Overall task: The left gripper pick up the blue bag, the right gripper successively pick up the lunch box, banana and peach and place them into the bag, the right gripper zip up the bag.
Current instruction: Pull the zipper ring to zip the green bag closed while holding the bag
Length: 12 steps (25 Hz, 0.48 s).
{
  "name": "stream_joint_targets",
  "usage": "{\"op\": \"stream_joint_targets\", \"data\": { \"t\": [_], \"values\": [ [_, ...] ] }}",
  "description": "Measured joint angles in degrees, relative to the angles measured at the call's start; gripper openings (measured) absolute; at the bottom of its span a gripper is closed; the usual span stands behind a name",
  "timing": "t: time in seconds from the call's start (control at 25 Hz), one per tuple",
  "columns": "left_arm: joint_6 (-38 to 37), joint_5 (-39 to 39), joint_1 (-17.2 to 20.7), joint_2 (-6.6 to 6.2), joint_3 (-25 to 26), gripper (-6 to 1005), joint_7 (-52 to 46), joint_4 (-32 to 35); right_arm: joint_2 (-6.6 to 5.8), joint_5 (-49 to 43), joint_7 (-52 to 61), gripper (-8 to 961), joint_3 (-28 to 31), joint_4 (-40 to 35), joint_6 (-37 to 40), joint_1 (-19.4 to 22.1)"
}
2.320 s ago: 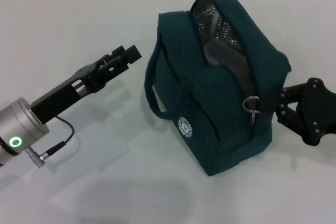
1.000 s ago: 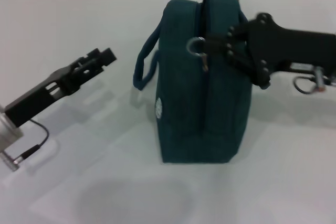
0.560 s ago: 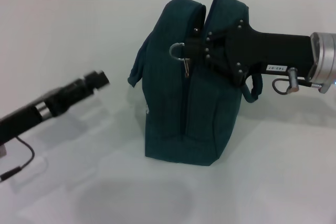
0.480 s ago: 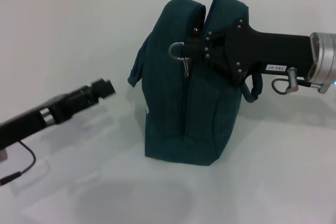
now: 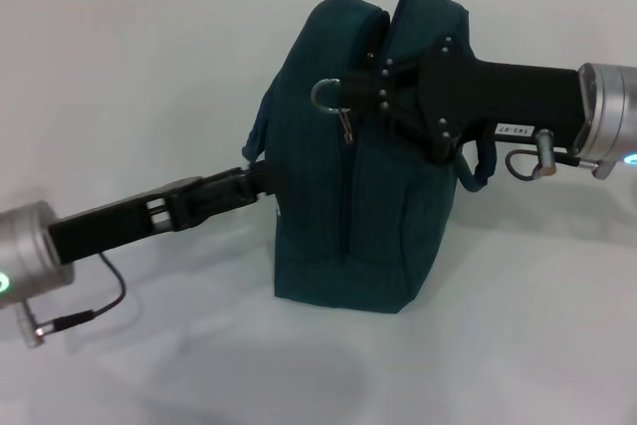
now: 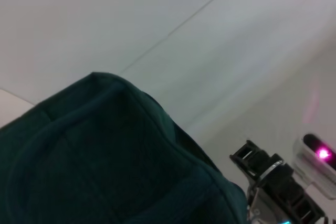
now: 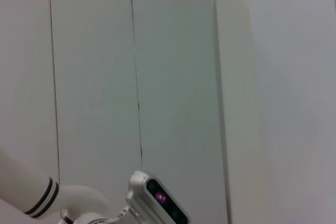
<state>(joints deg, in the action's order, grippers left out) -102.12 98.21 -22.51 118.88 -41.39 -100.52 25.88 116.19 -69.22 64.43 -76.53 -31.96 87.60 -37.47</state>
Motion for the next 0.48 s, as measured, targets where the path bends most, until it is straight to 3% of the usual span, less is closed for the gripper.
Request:
{"op": "stream_joint_targets", "data": {
  "t": [0.28, 0.48],
  "values": [
    [4.86, 0.94, -1.21, 0.48, 0.27, 875, -0.38, -0.32, 0.00, 0.25, -0.11, 13, -0.08, 0.06, 0.17, 0.36],
    [4.96, 0.75, -1.05, 0.48, 0.17, 777, -0.09, -0.32, 0.00, 0.35, -0.14, 13, -0.09, 0.52, 0.08, 0.74]
  ]
}}
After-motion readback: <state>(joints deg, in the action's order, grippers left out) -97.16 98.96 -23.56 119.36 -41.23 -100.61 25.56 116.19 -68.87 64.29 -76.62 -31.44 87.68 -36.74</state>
